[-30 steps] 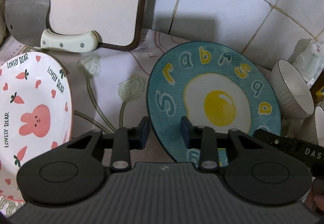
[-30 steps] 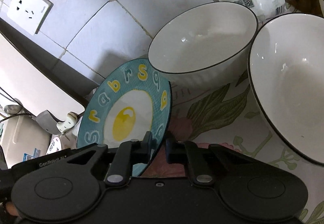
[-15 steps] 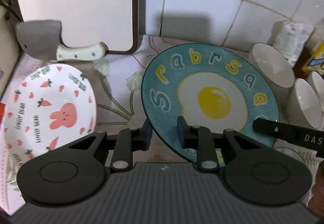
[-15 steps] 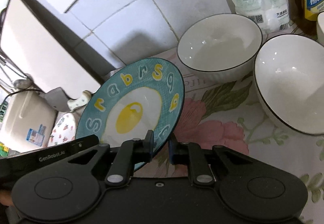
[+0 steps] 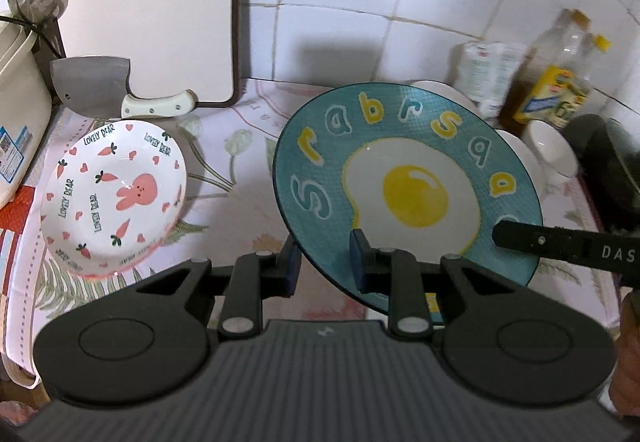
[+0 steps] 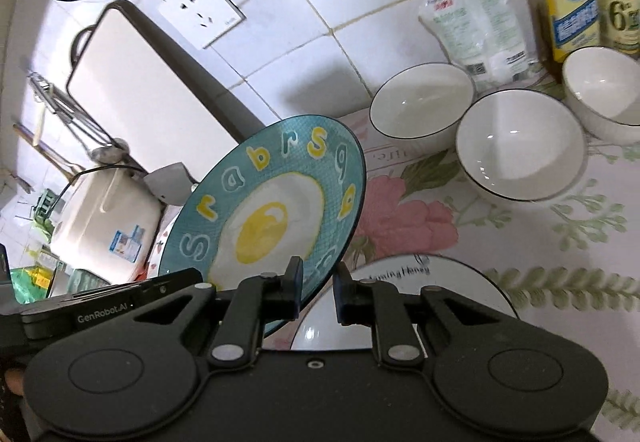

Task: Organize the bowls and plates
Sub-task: 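Carry the blue plate over the white plate and lower it on top, then open the right gripper and pull back from the stacked plates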

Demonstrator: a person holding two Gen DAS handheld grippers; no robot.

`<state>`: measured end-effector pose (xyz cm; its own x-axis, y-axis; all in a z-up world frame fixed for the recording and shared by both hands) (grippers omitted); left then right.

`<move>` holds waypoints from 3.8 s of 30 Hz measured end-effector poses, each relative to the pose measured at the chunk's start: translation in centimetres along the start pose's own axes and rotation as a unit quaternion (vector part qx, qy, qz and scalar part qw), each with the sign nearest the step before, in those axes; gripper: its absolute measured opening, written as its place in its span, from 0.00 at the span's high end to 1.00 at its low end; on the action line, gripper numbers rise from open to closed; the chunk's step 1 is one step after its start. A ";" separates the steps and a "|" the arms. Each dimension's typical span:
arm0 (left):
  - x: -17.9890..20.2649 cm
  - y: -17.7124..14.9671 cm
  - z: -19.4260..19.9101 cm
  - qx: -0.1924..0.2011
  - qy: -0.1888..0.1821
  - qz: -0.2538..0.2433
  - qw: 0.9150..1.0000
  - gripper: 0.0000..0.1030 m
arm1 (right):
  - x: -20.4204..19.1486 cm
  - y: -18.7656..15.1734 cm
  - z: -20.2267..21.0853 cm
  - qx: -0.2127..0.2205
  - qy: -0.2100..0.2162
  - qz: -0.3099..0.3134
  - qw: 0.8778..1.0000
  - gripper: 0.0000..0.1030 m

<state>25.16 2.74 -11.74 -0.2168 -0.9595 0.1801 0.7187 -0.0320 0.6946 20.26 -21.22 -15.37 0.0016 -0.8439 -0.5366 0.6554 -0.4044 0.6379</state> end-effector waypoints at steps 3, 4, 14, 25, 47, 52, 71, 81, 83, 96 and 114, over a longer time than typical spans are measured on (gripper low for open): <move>0.9 -0.3 1.7 0.002 -0.008 -0.002 1.000 0.77 | -0.2 -0.3 2.0 0.003 0.002 0.007 1.000 0.80; 1.2 -0.3 2.3 0.005 -0.010 -0.005 1.000 0.77 | -0.1 -0.4 2.7 0.004 0.003 0.008 1.000 0.80; 4.4 -1.5 6.7 0.015 -0.039 -0.041 0.998 0.77 | 0.8 -1.4 8.5 0.019 0.008 0.006 1.000 0.80; 6.5 -4.3 7.4 -0.003 -0.055 -0.050 0.997 0.77 | 2.5 -4.3 11.8 0.012 -0.008 0.008 1.000 0.79; 7.6 -8.1 3.7 -0.053 -0.050 -0.060 0.995 0.77 | 5.9 -8.2 11.1 -0.033 -0.039 -0.027 0.998 0.78; 6.7 -8.8 1.8 -0.069 -0.040 -0.045 0.996 0.77 | 6.2 -8.7 9.5 -0.057 -0.042 -0.026 0.997 0.76; 5.2 -10.3 -1.7 -0.098 -0.025 -0.002 0.995 0.77 | 6.6 -9.0 5.7 -0.094 -0.077 -0.001 0.993 0.76; 5.3 -10.1 -2.4 -0.113 -0.011 -0.017 0.993 0.76 | 5.7 -9.2 4.8 -0.094 -0.112 0.035 0.989 0.73; 5.3 -10.1 -2.6 -0.117 -0.004 -0.011 0.993 0.75 | 5.5 -9.3 4.7 -0.091 -0.117 0.045 0.988 0.73; 5.9 -10.9 -3.4 -0.131 0.013 -0.017 0.991 0.75 | 5.4 -9.6 4.6 -0.077 -0.157 0.081 0.981 0.73; 6.1 -8.2 2.4 -0.105 -0.026 -0.050 0.993 0.74 | 1.8 -6.8 8.6 -0.048 -0.061 0.082 0.994 0.67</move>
<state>16.37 -2.17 -14.67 -0.3240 -0.9328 0.1576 0.8129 -0.1894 0.5507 9.34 -23.04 -15.91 0.0263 -0.9349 -0.3540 0.7224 -0.2270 0.6532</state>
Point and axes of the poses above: each gripper's, at about its wrist camera, not at the fingertips, and z roughly against the way its jaws point, x to its right, y to its top, the point moved 3 cm from there along -z, roughly the way its jaws point, and after that the axes turned 11 degrees about x, right-handed, at the moved point
